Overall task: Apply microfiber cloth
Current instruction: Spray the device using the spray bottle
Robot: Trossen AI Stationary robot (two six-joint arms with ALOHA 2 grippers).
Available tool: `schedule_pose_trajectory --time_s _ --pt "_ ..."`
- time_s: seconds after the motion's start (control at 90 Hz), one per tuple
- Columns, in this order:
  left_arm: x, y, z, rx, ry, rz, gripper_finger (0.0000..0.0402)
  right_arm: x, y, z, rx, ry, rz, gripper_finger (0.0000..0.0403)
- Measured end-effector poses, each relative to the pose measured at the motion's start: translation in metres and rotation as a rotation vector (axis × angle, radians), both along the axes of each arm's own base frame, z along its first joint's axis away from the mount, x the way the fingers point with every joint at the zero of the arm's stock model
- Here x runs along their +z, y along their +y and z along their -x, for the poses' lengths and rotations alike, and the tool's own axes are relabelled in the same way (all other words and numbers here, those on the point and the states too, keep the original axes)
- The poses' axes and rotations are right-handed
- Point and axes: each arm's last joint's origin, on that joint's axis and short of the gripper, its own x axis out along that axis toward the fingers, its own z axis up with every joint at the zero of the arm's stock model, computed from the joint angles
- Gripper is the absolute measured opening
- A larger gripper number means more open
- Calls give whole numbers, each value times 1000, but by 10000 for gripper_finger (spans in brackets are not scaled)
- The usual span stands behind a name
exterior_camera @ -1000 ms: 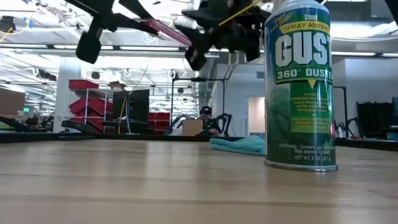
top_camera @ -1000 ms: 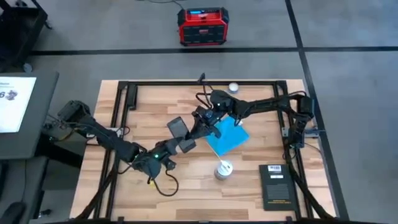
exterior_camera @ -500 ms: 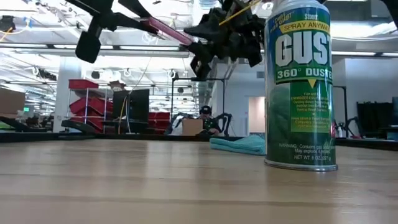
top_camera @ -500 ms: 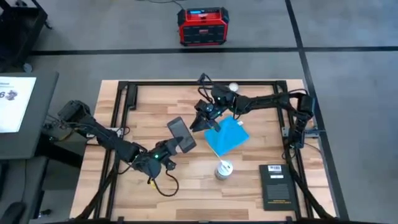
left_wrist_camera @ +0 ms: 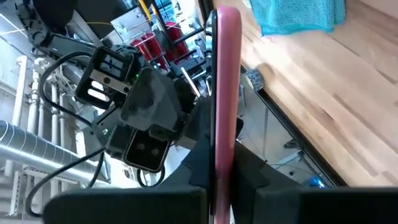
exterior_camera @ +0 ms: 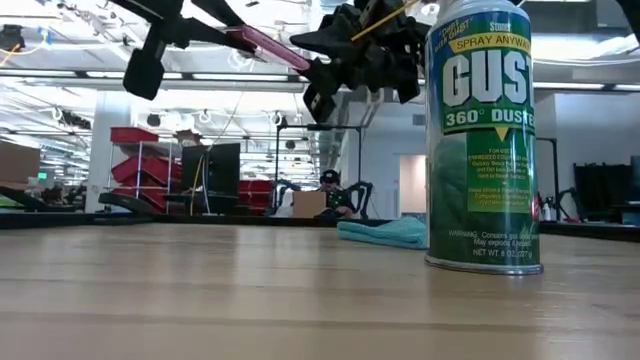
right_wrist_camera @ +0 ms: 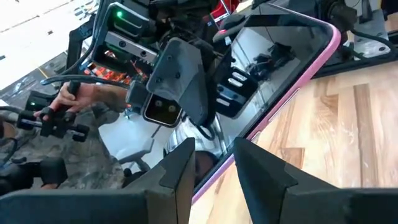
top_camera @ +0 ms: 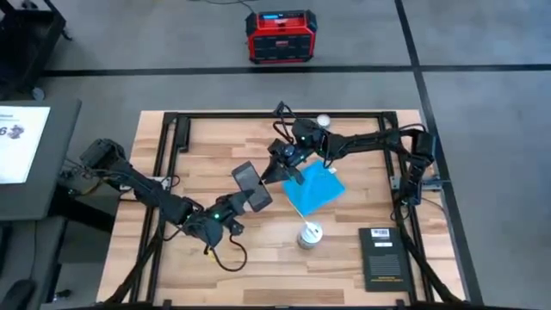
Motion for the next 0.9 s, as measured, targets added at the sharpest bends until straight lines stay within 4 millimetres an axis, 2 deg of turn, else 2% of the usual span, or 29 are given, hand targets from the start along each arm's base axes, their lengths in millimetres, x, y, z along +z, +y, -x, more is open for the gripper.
schedule_pose_trajectory --time_s 0.311,0.611,0.9 --pt "11 -3 -4 -4 -29 17 3 0 -4 1 -4 -34 45 103" --pt "11 -3 -4 -4 -29 17 3 1 -8 1 -17 -38 35 103" --pt "11 -3 -4 -7 -29 18 3 1 11 -3 30 -28 19 103"
